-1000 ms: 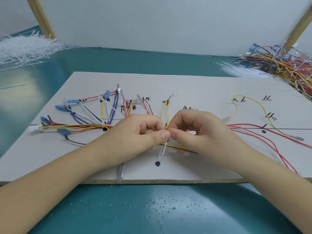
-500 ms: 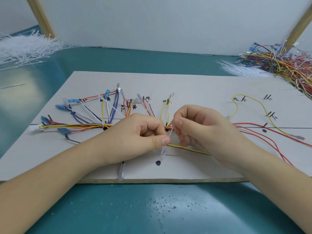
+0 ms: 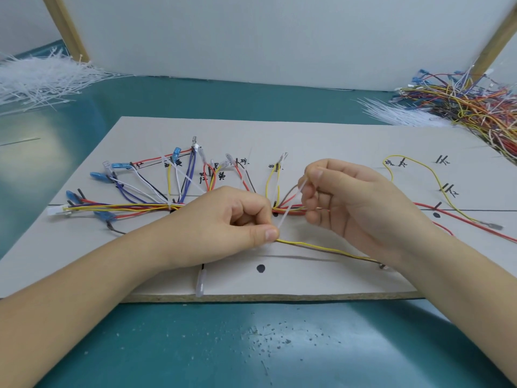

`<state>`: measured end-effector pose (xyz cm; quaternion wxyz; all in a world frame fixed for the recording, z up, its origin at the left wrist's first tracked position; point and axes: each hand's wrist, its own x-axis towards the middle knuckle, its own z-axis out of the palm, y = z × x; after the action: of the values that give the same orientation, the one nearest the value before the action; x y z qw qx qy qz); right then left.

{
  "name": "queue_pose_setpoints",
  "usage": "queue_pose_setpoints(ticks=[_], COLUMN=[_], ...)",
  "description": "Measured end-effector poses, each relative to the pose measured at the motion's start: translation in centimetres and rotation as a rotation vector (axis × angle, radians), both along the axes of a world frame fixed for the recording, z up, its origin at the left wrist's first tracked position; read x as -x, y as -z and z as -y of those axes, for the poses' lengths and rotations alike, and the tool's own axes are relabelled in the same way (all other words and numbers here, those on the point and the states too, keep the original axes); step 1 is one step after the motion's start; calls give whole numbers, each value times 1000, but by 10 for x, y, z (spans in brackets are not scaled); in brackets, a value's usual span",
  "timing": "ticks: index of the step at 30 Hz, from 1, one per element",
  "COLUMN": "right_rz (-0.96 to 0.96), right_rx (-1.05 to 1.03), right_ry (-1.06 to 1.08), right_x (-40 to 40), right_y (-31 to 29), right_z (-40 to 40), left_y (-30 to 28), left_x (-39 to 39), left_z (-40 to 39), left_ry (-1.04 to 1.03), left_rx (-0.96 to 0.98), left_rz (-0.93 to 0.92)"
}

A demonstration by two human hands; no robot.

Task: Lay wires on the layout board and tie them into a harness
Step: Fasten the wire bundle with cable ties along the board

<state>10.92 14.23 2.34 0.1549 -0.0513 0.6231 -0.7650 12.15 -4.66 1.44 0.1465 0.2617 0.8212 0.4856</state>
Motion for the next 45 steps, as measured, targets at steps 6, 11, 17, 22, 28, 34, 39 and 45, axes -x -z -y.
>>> queue_pose_setpoints(ticks=[6,11,17,22,28,34,39,45], right_rz=[83,132,80,-271,-473,-593,-800,-752], right_rx=[103,119,28,-497,-857,-1291,-1279,-1093], right_ry=[78,102,20,-154,-58,-27,-112,-135], right_x=[5,4,2,3,14,17,22,29], right_y=[-4,-2,-1,-23,-43,-25,-4,4], right_z=[-4,-3,-5,-21,-54,-89,-85,-87], left_y=[-1,-1,3,-3,-17,-19,-8,-4], left_x=[0,0,-3,-13,-22,3,22,24], left_z=[0,0,0,9,1,-19,-35,-30], left_ry=[27,60,58,46,0,-266,-197,-212], left_rx=[35,136,307,512,602,540,743,746], left_rz=[50,50,-154,-405,-479,-590,-548,-584])
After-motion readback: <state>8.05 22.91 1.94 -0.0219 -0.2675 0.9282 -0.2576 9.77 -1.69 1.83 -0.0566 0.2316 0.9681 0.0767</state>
